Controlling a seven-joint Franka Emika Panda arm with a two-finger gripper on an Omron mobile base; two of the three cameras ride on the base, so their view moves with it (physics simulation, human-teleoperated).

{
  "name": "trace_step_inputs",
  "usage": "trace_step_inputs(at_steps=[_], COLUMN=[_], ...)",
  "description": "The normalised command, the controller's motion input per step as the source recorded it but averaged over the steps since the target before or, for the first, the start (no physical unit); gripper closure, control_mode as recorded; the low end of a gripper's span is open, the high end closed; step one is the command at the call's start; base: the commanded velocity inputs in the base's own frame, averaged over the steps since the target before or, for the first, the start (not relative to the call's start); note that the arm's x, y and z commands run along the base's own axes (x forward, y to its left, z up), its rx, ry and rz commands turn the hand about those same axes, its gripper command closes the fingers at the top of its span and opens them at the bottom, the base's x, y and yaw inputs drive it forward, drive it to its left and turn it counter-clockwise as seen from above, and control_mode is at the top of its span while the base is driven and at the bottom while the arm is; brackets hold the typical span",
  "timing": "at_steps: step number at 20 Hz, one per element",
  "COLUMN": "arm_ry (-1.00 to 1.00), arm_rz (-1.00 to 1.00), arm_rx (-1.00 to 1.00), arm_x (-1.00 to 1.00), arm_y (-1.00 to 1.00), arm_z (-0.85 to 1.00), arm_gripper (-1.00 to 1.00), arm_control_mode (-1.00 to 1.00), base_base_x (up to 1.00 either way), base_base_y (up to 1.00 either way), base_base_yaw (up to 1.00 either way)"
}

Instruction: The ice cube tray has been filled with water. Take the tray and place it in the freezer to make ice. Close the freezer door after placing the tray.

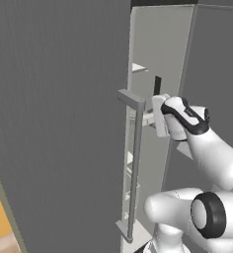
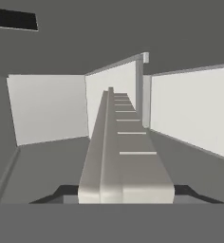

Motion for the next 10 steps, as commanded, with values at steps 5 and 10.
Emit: trace_step_inputs(at_steps=[5,10], arm_ry=[-0.05,0.04], arm_rz=[0.06,0.0], arm_rx=[-0.02,-0.03], arm_x=[0.37,0.44], arm_y=[0.17,0.3], arm_z=[-0.35,-0.11], arm_gripper=[1.0,1.0], arm_control_mode=[-1.0,-1.0], base_base_x=[0.0,0.0], base_base_y=[0.0,0.0], base_base_yaw=[0.0,0.0])
